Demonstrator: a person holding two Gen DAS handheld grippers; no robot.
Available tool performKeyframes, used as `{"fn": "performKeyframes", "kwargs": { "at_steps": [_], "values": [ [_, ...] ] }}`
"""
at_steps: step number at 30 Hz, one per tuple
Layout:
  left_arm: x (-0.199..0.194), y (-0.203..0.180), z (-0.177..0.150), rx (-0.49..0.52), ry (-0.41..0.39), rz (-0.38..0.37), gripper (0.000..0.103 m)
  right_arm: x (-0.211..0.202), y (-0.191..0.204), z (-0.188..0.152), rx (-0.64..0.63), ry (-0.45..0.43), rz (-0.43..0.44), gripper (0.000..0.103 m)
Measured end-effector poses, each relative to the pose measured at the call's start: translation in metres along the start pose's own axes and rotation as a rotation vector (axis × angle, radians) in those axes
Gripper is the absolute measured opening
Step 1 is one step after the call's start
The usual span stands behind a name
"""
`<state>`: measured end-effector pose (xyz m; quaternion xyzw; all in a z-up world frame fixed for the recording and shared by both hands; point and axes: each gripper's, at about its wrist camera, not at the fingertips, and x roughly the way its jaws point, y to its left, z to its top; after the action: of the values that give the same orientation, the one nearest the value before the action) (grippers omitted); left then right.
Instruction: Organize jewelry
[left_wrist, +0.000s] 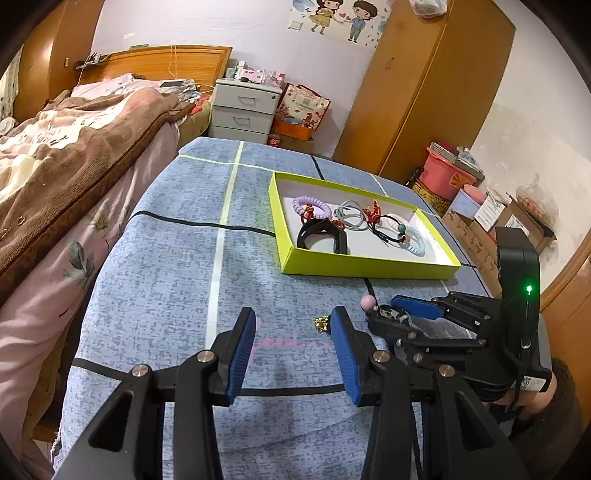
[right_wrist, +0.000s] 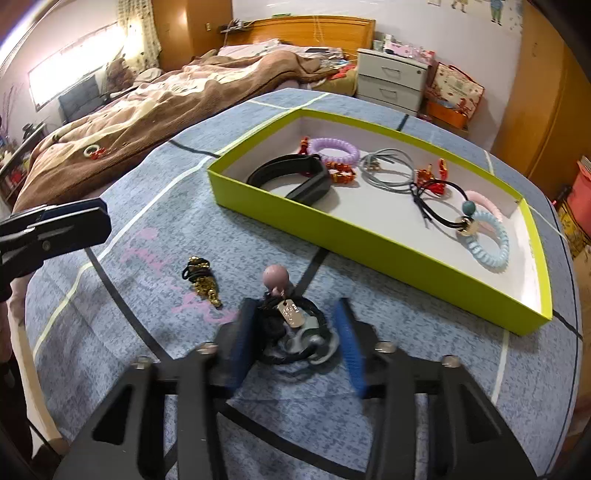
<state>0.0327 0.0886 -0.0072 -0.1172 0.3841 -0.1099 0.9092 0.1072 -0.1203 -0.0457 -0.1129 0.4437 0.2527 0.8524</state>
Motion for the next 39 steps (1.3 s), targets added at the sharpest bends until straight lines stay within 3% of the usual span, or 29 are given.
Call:
{"fn": "performKeyframes", "kwargs": {
  "at_steps": [6,17,22,25,28,31,33,39],
  "values": [
    [0.004,-0.005,0.000,0.004,0.013,0.003,0.044,-0.006,-0.010,-0.004,0.039,-0.015,0.014,0.016],
    [0.021,-0.018,-0.003,0.034,0.061,-0.008,0.044,-0.035,-0.042,-0.010,0.164,-0.106,0.034,0.013],
    [0.038,-0.031,-0.005,0.067,0.103,-0.009,0.054,-0.044,-0.052,-0.017,0.198,-0.125,0.028,0.013],
    [0.046,-0.041,-0.006,0.108,0.105,0.047,0.054,-0.050,-0.056,-0.021,0.216,-0.139,0.032,0.013],
    [0.054,-0.044,-0.005,0.100,0.118,0.051,0.054,-0.055,-0.059,-0.022,0.217,-0.142,0.030,0.013],
    [0.062,-0.054,-0.010,0.177,0.126,0.138,0.054,-0.056,-0.061,-0.023,0.223,-0.149,0.038,0.013],
    [0.063,-0.056,-0.011,0.175,0.135,0.109,0.054,-0.058,-0.062,-0.025,0.224,-0.153,0.038,0.013],
    [0.063,-0.061,-0.014,0.200,0.130,0.163,0.053,-0.059,-0.065,-0.026,0.235,-0.162,0.046,0.013]
  ]
}}
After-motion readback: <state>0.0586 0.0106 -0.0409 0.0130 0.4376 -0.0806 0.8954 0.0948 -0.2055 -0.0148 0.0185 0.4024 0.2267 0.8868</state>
